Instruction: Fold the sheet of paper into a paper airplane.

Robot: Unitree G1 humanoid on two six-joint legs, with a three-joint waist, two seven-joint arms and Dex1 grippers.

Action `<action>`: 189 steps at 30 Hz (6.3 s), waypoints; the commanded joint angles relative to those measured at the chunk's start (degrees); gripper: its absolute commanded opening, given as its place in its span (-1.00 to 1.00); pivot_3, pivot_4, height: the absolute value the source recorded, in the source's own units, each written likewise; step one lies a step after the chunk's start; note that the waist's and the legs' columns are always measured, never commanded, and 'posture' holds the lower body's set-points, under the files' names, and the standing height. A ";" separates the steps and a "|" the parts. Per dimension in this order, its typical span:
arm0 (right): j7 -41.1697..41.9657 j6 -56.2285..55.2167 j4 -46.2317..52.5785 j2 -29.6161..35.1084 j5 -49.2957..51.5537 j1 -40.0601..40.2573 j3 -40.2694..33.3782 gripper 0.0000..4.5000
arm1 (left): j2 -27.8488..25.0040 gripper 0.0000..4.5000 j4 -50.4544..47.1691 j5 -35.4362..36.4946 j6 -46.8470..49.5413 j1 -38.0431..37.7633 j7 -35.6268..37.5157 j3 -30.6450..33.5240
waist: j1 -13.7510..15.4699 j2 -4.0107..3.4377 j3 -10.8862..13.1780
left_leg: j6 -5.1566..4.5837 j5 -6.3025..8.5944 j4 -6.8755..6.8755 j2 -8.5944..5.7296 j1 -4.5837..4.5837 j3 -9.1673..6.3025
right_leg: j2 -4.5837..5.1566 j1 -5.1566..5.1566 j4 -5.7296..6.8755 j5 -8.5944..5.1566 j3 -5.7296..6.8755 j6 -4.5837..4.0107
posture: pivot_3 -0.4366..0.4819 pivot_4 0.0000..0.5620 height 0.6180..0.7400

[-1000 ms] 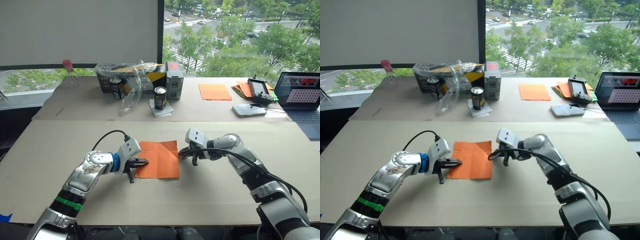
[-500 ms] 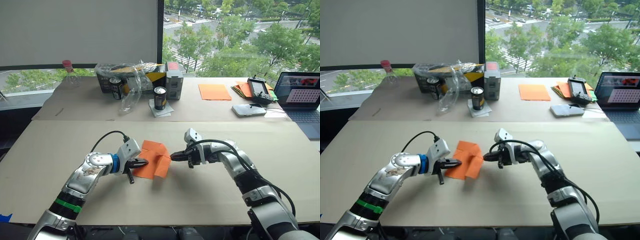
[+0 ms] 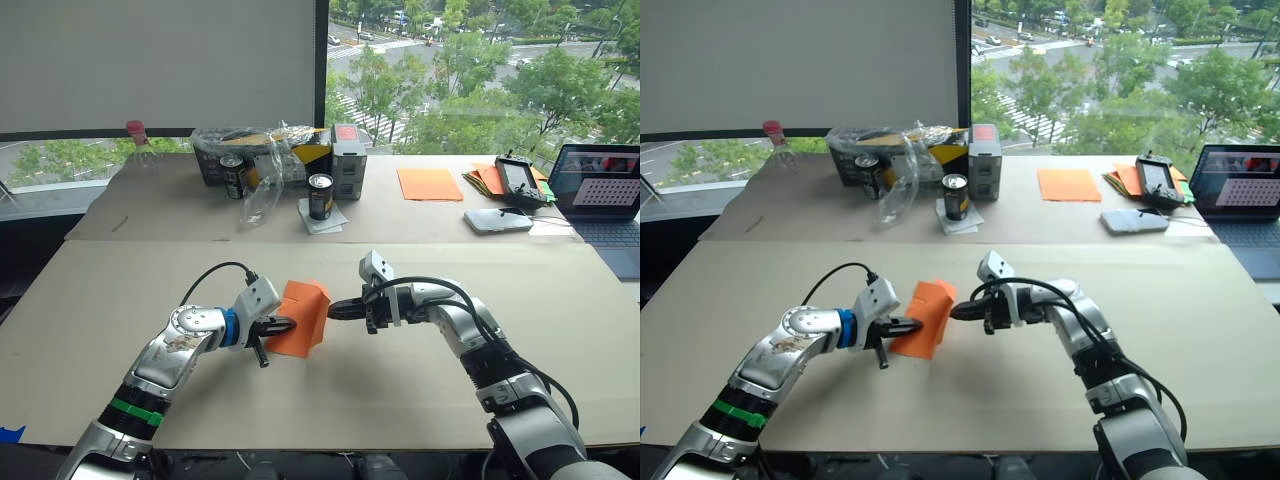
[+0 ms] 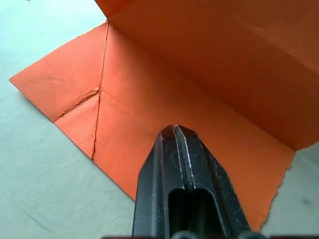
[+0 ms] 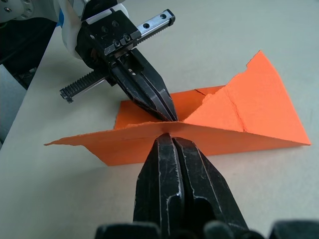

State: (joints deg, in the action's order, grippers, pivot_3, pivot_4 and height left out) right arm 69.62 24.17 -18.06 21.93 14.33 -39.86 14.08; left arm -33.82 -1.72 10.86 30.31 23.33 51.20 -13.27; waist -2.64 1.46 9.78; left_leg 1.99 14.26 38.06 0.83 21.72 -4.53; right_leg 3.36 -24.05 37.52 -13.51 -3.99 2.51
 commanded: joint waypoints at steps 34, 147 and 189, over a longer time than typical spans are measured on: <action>-13.21 -8.15 -19.12 -12.12 -13.42 -5.62 4.99 -0.99 | -6.07 -1.00 -0.99 10.64 8.24 -4.36 -2.48 21.23 | -1.33 -0.01 0.01 | 0.00 0.00 -0.12 0.06 -0.05 -0.02 | -0.04 -0.16 0.13 -0.05 0.03 -0.07 | -0.05 -0.47 0.84; -7.70 14.94 33.33 11.60 -6.55 3.88 2.63 -0.99 | -2.97 -1.00 7.13 12.72 8.38 1.42 1.69 16.45 | -0.42 0.07 -0.07 | 0.01 0.00 -0.19 -0.02 0.21 -0.06 | 0.05 -0.23 -0.11 -0.18 0.07 0.00 | -0.05 -0.47 0.84; -38.85 37.91 45.17 4.11 1.70 15.50 -19.14 -0.87 | 12.73 -1.00 21.60 5.42 1.97 11.62 8.59 -0.66 | -0.03 0.08 -0.07 | 0.00 0.00 -0.14 -0.02 0.21 -0.05 | 0.00 -0.07 -0.27 -0.12 0.06 -0.01 | -0.05 -0.47 0.84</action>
State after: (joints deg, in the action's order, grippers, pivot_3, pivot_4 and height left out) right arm 32.75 60.56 24.74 28.33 13.87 -25.01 -3.42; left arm -19.67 19.51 17.51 32.82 35.74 60.70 -15.44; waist -2.67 1.53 9.70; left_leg 1.98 14.26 37.92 0.81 21.93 -4.58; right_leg 3.36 -24.14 37.26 -13.63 -3.94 2.50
